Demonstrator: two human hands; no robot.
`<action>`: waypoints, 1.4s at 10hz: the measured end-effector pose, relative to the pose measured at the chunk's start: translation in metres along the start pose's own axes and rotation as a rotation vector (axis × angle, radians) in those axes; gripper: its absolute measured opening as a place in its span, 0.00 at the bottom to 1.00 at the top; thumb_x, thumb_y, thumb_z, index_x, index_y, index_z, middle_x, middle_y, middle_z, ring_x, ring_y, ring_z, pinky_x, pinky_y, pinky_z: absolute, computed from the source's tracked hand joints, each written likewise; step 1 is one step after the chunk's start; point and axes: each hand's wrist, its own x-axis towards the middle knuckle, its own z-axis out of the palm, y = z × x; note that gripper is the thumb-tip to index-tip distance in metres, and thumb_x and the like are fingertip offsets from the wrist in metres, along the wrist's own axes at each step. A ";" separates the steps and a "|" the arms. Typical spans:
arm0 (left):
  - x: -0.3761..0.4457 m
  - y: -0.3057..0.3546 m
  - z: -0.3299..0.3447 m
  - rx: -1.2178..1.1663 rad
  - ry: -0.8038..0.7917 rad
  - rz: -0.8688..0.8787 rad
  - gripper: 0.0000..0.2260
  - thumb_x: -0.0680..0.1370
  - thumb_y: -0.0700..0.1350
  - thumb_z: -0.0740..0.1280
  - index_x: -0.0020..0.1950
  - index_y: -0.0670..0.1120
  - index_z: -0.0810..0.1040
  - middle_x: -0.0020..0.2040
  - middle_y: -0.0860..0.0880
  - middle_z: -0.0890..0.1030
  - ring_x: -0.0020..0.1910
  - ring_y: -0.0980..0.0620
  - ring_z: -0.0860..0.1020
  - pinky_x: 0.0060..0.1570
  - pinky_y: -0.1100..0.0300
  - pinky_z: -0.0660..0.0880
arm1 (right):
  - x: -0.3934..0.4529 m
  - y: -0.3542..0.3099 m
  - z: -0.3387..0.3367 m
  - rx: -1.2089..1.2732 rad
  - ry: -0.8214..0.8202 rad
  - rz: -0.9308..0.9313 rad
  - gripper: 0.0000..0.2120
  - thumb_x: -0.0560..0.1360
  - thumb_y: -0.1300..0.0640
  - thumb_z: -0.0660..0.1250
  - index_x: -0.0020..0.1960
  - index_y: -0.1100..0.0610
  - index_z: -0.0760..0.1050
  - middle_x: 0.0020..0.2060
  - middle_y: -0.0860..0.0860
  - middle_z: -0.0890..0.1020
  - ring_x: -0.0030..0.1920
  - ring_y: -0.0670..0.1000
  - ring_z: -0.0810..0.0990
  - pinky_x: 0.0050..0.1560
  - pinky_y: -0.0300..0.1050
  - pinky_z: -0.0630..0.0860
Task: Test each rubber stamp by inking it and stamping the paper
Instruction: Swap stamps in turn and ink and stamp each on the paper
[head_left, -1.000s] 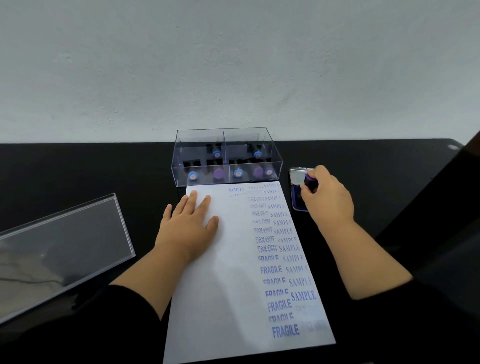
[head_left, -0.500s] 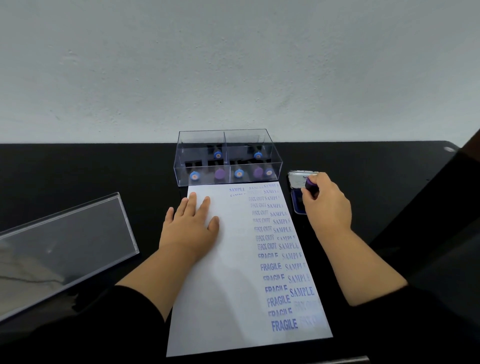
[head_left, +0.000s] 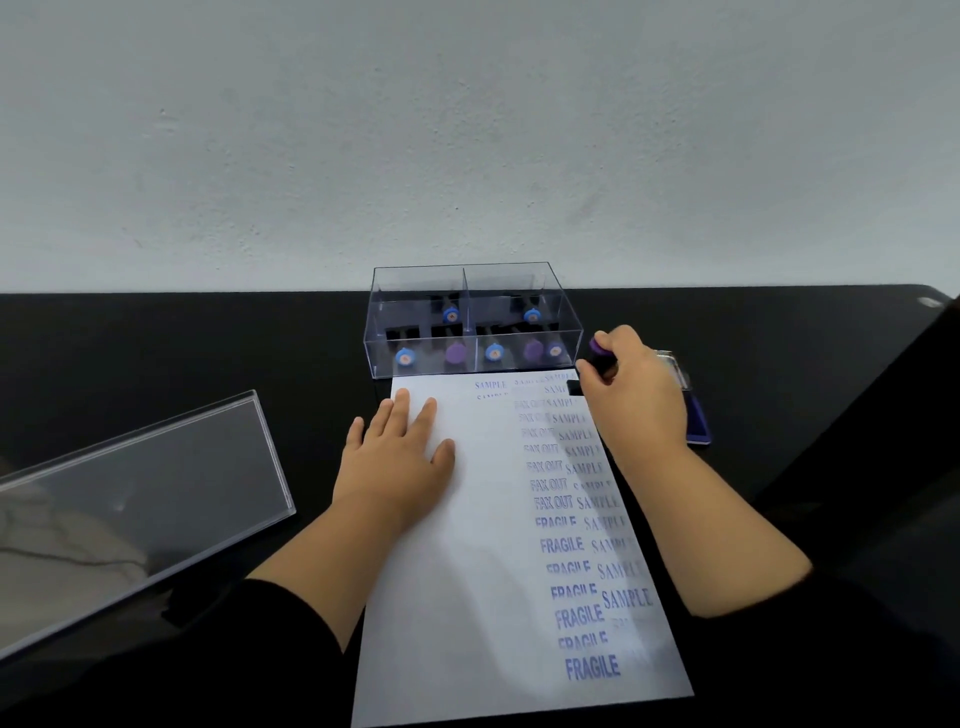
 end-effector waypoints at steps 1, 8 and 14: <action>0.001 -0.001 0.000 -0.007 0.001 0.003 0.26 0.82 0.58 0.44 0.78 0.55 0.43 0.78 0.50 0.40 0.77 0.53 0.40 0.74 0.51 0.38 | 0.000 -0.014 0.015 0.035 -0.038 -0.023 0.09 0.77 0.53 0.63 0.56 0.54 0.70 0.48 0.50 0.78 0.43 0.50 0.74 0.40 0.44 0.71; 0.003 -0.002 0.000 -0.022 -0.012 0.004 0.26 0.82 0.58 0.45 0.78 0.56 0.42 0.78 0.51 0.39 0.77 0.53 0.39 0.73 0.51 0.37 | -0.011 -0.040 0.066 0.057 -0.177 -0.095 0.12 0.77 0.52 0.65 0.59 0.53 0.72 0.51 0.51 0.78 0.47 0.54 0.77 0.46 0.47 0.73; 0.004 -0.002 0.000 -0.025 -0.007 -0.002 0.26 0.81 0.58 0.45 0.78 0.56 0.43 0.78 0.51 0.39 0.77 0.53 0.39 0.73 0.51 0.37 | -0.014 -0.039 0.070 0.025 -0.189 -0.086 0.12 0.78 0.52 0.63 0.60 0.52 0.71 0.52 0.50 0.78 0.48 0.54 0.77 0.44 0.47 0.73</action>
